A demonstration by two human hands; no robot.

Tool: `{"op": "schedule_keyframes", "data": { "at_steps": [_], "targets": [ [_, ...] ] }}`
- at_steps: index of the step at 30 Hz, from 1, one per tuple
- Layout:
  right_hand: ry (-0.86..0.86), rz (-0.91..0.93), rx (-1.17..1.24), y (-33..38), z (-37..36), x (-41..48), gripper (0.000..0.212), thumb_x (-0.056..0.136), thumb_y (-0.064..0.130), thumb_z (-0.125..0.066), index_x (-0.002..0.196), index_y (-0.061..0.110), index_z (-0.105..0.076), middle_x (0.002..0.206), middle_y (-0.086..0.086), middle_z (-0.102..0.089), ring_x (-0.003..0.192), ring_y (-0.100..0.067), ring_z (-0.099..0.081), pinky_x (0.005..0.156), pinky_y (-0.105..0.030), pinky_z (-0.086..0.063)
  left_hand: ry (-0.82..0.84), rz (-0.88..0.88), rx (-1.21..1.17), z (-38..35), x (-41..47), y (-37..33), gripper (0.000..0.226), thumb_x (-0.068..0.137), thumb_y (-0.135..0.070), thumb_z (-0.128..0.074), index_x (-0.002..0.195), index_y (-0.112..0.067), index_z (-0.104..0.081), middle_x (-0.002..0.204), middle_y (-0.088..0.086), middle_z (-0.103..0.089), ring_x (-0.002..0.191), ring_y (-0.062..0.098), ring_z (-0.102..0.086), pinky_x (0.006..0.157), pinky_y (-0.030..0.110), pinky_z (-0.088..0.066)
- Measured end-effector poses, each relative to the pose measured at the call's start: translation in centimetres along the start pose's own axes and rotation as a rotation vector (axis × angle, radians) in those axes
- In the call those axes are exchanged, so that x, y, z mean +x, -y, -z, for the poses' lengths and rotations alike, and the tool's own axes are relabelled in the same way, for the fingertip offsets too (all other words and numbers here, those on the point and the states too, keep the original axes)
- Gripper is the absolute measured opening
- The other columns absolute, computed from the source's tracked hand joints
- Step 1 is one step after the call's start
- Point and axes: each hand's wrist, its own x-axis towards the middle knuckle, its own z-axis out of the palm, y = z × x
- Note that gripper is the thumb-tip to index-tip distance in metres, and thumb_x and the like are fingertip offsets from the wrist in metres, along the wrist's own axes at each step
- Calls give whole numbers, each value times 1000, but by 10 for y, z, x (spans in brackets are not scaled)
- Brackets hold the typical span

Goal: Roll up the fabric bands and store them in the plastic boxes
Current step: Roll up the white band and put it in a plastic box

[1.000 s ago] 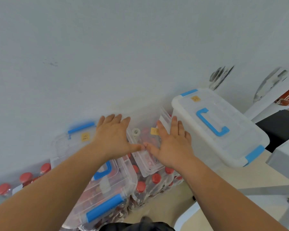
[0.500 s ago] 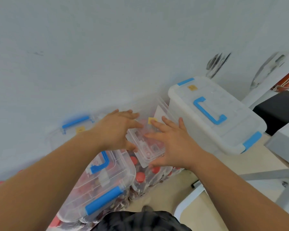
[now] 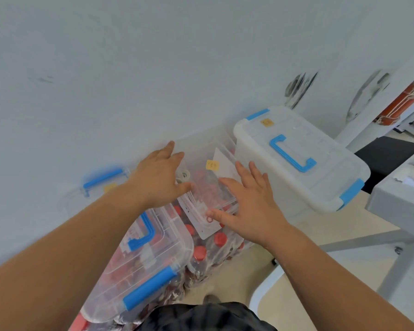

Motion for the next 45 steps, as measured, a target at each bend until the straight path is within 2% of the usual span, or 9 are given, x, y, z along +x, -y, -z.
{"op": "schedule_keyframes", "data": {
  "at_steps": [8, 13, 17, 21, 26, 30, 34, 39, 45],
  "targets": [
    [43, -86, -53, 9, 4, 8, 115, 59, 97, -49, 154, 46, -12, 168, -3, 15, 154, -35, 12, 123, -57, -2, 40, 23, -28, 5, 5, -6, 137, 53, -96, -54, 159, -20, -13, 168, 4, -7, 153, 27, -15, 122, 44, -22],
    [-9, -37, -97, 10, -2, 8, 105, 64, 98, -38, 153, 50, -10, 169, -3, 9, 155, -37, 10, 120, -61, 2, 5, -21, -154, 6, 1, -1, 114, 63, -94, -48, 152, -24, -37, 164, 1, -21, 145, 24, -35, 114, 42, -35],
    [-105, 75, -186, 10, -15, 7, 71, 86, 77, -35, 151, 50, -26, 168, -1, -17, 155, -36, -3, 118, -70, 1, -49, -33, -203, 1, -3, 2, 82, 82, -75, -51, 147, -26, -46, 161, -2, -26, 130, 22, -52, 112, 39, -38],
    [-217, 227, -148, 1, -24, 2, 52, 100, 55, -28, 151, 45, -32, 160, 2, -38, 152, -31, -26, 118, -71, -10, -56, -84, -245, 0, -12, 9, 95, 67, -86, -55, 147, -36, -43, 165, -5, -19, 149, 19, -26, 118, 42, -30],
    [-256, 382, -79, -12, -25, -8, 52, 101, 61, -27, 148, 44, -40, 155, 6, -45, 148, -24, -34, 119, -66, -13, -21, -113, -201, 4, -28, 8, 97, 58, -80, -72, 144, -46, -44, 166, -9, -18, 151, 17, -20, 118, 41, -26],
    [-155, 453, -175, -16, -31, -12, 67, 90, 75, -43, 145, 37, -50, 158, 4, -41, 150, -22, -30, 120, -62, -17, -50, -72, -132, 0, -29, 5, 86, 61, -72, -77, 137, -38, -54, 163, -6, -26, 147, 19, -30, 116, 39, -31],
    [-107, 420, -169, -10, -26, -12, 66, 91, 76, -37, 144, 39, -49, 160, 5, -38, 152, -20, -27, 121, -60, -16, -42, -43, -95, 4, -27, 3, 85, 59, -72, -79, 131, -31, -60, 158, -3, -32, 140, 19, -40, 111, 38, -37],
    [-73, 192, -125, 3, -25, -13, 71, 90, 81, -12, 152, 50, -26, 170, 1, -6, 156, -27, 9, 125, -51, 5, -31, -3, -131, 3, -29, 4, 84, 61, -82, -69, 126, -29, -62, 163, -3, -28, 146, 17, -34, 113, 37, -34],
    [-57, -55, -113, 16, -32, -5, 95, 77, 94, -14, 157, 45, 1, 167, -15, 15, 150, -35, 30, 122, -56, 9, 14, -37, -10, 2, -24, -8, 101, 62, -79, -70, 143, -26, -41, 166, 6, -19, 149, 26, -26, 116, 40, -28]
  ]
}}
